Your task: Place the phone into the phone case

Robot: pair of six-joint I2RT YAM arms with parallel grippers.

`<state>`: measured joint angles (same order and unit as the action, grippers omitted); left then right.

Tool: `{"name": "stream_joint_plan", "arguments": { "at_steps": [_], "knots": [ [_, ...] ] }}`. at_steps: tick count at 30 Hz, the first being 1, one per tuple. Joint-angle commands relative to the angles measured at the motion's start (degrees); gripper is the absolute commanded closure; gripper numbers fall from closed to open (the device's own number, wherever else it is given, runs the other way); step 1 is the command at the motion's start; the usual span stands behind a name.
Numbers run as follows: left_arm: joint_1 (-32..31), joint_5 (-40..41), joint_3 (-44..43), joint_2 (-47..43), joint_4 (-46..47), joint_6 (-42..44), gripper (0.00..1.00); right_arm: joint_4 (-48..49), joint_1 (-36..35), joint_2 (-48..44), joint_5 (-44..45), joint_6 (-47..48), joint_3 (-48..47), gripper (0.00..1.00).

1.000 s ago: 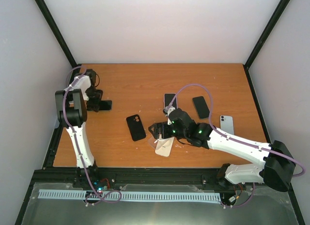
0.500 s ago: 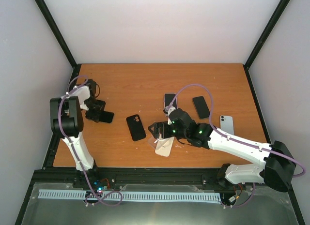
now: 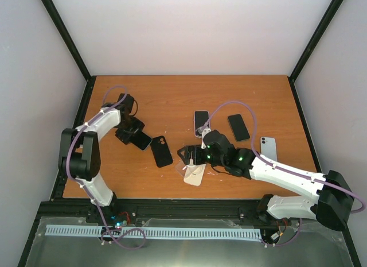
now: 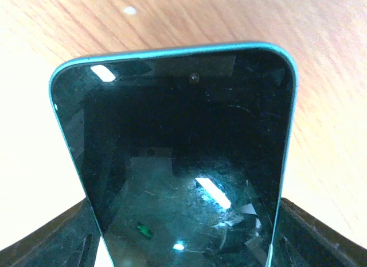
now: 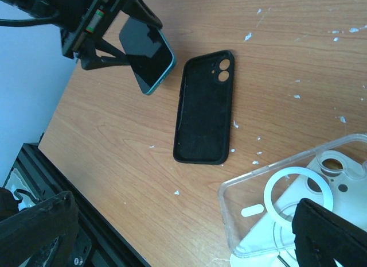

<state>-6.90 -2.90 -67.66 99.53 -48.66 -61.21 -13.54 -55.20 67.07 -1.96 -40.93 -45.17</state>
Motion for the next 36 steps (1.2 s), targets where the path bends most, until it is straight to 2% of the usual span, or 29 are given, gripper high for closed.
{"name": "stream_joint_plan", "arguments": {
  "at_steps": [1,6,19,30,36],
  "knots": [
    [-4.26,1.42,-0.15,-4.15,1.37,2.36,0.34,2.09,0.20,-0.26,0.74,-1.86,1.28,0.00],
    [-9.99,4.47,-0.30,-4.80,-0.02,3.64,0.34,1.33,0.18,0.21,1.22,-1.69,0.96,0.00],
    [-23.18,5.42,-3.56,-1.81,0.85,2.98,0.33,2.43,0.18,-0.35,1.50,-2.58,2.14,0.00],
    [-24.39,6.23,-2.75,1.13,2.22,5.63,0.30,2.30,0.19,-3.19,2.62,-3.24,3.68,0.00],
    [-24.34,7.92,-2.19,3.59,1.67,5.77,0.31,2.29,0.19,-3.19,2.41,-3.36,3.77,0.00]
  ]
}}
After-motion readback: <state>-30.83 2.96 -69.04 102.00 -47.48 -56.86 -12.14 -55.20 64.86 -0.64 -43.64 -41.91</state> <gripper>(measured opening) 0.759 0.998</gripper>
